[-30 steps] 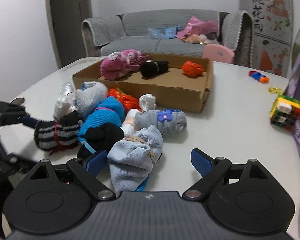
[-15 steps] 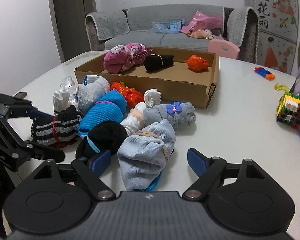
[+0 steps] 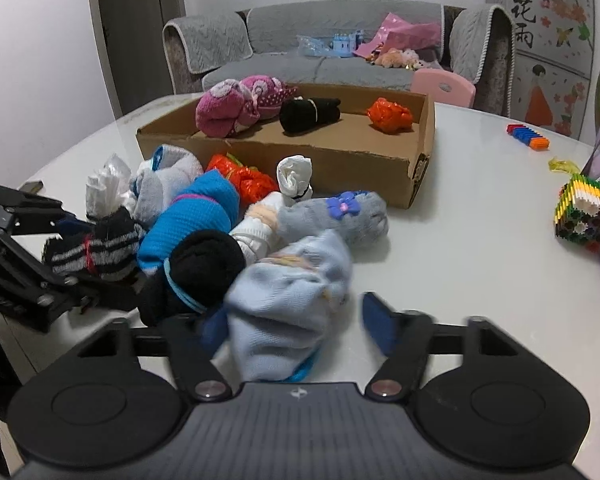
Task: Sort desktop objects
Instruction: 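Grasp the black striped sock with the left gripper while the right gripper grasps the light blue sock, then move both held socks over the box and open both grippers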
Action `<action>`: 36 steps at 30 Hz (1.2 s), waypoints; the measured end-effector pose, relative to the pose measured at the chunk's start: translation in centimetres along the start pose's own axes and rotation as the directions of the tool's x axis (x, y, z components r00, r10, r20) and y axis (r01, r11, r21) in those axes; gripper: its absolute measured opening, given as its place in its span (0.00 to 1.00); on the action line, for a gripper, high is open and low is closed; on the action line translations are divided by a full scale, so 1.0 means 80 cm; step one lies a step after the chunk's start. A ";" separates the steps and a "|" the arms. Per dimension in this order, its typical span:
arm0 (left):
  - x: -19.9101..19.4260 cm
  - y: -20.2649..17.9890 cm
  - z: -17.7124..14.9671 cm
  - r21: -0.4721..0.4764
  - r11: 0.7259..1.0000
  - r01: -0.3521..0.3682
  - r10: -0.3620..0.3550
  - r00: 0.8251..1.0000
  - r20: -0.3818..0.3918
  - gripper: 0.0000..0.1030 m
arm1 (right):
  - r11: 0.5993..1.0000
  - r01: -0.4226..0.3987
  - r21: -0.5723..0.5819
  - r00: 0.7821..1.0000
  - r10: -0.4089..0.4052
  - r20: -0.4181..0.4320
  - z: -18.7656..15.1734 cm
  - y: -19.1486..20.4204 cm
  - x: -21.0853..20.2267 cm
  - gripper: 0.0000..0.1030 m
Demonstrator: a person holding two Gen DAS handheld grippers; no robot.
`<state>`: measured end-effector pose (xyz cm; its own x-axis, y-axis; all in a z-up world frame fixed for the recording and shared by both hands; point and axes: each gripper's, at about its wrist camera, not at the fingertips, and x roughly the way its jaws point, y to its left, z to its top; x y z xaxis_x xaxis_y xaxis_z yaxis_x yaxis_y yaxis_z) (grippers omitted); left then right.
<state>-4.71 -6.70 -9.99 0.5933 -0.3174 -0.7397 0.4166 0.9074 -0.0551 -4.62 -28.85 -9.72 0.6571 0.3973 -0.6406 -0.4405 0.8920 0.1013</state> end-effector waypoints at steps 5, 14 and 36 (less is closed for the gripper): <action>-0.002 -0.006 0.000 0.020 1.000 -0.019 0.020 1.000 -0.008 0.48 | 1.000 0.007 -0.006 1.000 -0.007 0.006 -0.001 0.001 -0.002 0.47; -0.045 -0.020 0.004 0.041 0.998 -0.050 0.048 0.998 0.033 0.47 | 0.999 -0.003 0.046 0.998 0.000 0.060 -0.001 -0.012 -0.026 0.47; -0.048 0.028 0.232 0.007 0.989 -0.150 0.147 0.976 0.160 0.47 | 1.000 0.001 0.022 0.963 -0.007 0.270 0.202 -0.054 -0.035 0.47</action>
<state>6.73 -8.59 5.16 0.7507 -0.2209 -0.6226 0.3278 0.9428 0.0606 5.34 -30.29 3.92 0.8008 0.4347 -0.4120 -0.4263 0.8969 0.1178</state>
